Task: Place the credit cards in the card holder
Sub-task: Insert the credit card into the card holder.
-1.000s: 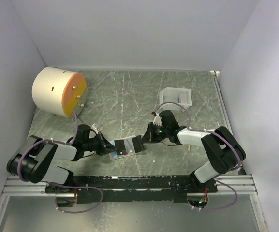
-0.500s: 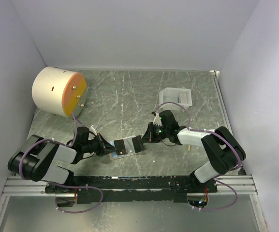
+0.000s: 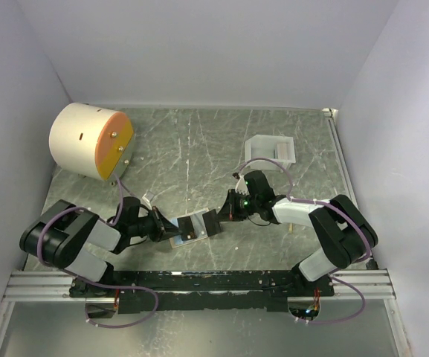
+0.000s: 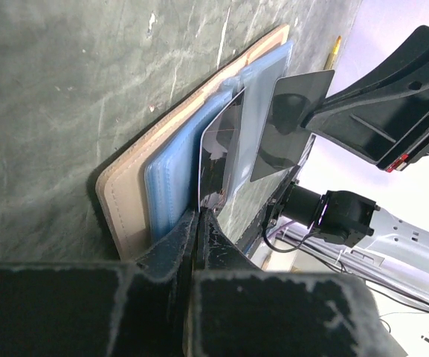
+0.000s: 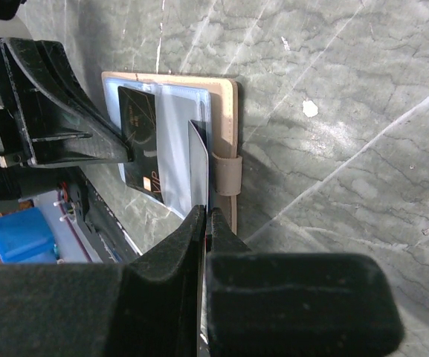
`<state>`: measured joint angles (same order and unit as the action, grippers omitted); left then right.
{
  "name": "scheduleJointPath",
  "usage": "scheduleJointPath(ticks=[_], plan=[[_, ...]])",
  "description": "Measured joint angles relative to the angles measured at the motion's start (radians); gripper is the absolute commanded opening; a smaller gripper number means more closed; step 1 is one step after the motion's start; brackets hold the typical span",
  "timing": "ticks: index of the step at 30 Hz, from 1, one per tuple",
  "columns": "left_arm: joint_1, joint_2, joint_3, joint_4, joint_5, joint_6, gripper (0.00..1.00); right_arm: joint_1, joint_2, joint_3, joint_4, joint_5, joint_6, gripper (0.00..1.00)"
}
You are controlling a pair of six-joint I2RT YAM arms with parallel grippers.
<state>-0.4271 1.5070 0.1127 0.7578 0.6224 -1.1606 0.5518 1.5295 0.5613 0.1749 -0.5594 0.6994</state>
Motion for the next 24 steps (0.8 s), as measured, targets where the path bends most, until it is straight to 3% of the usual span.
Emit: scheduleJointPath(ticks=[12,24], plan=[[-0.007,-0.01,0.012,-0.021,-0.01,0.002,0.07,0.0,-0.021,0.011,-0.039,0.026,-0.008,0.0],[-0.009,-0.045,0.053,-0.113,-0.061,0.026,0.07,0.002,-0.108,0.05,-0.177,0.162,-0.054,0.0]])
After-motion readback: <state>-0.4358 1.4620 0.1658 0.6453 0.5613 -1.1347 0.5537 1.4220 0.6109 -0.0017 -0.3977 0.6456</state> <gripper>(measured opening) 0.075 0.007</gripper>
